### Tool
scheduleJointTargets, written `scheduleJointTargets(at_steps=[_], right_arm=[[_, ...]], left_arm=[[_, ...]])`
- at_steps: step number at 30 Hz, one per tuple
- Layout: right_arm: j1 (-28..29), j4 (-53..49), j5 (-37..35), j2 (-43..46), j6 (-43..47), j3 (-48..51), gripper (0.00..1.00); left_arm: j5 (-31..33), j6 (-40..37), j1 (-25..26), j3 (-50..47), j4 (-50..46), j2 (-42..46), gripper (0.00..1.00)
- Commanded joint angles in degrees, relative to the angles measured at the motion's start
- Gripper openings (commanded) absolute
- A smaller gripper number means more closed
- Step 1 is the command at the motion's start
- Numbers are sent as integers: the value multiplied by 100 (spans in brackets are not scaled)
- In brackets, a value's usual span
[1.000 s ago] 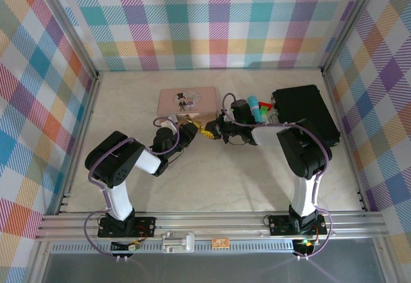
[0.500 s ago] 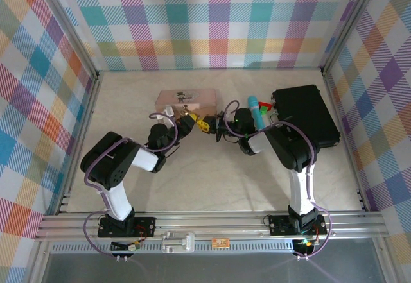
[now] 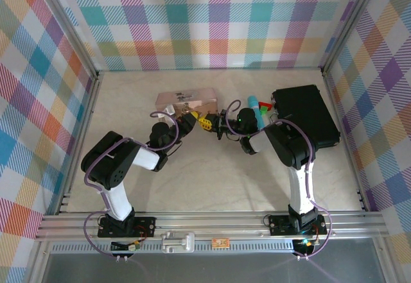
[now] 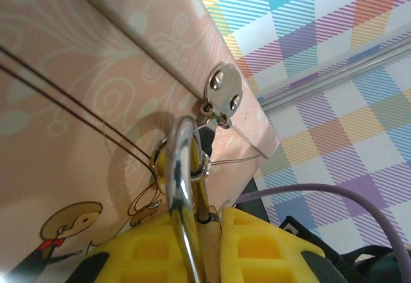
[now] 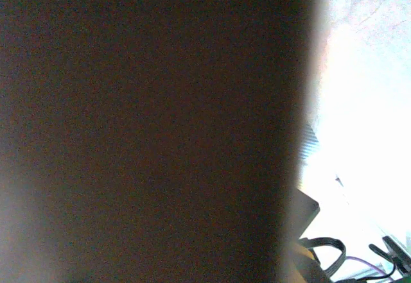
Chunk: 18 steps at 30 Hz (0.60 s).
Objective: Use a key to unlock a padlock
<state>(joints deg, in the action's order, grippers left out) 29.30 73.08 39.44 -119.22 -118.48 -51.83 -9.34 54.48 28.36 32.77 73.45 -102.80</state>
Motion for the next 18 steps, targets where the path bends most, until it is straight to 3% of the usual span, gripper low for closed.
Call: scheduleJointTargets(at_steps=[1,7,18], right_arm=[[-109,-13,-299,22,276,-272,11],[-244,-1197,-197,365,1906,-3,30],[-389,-2441,-411,958,3929,605,41]], left_arm=[[-1026,-52,557,-69,416,74,0],[-388,189,513,-6,285,-61,0],[305,186,552,-54,-901,471,0]])
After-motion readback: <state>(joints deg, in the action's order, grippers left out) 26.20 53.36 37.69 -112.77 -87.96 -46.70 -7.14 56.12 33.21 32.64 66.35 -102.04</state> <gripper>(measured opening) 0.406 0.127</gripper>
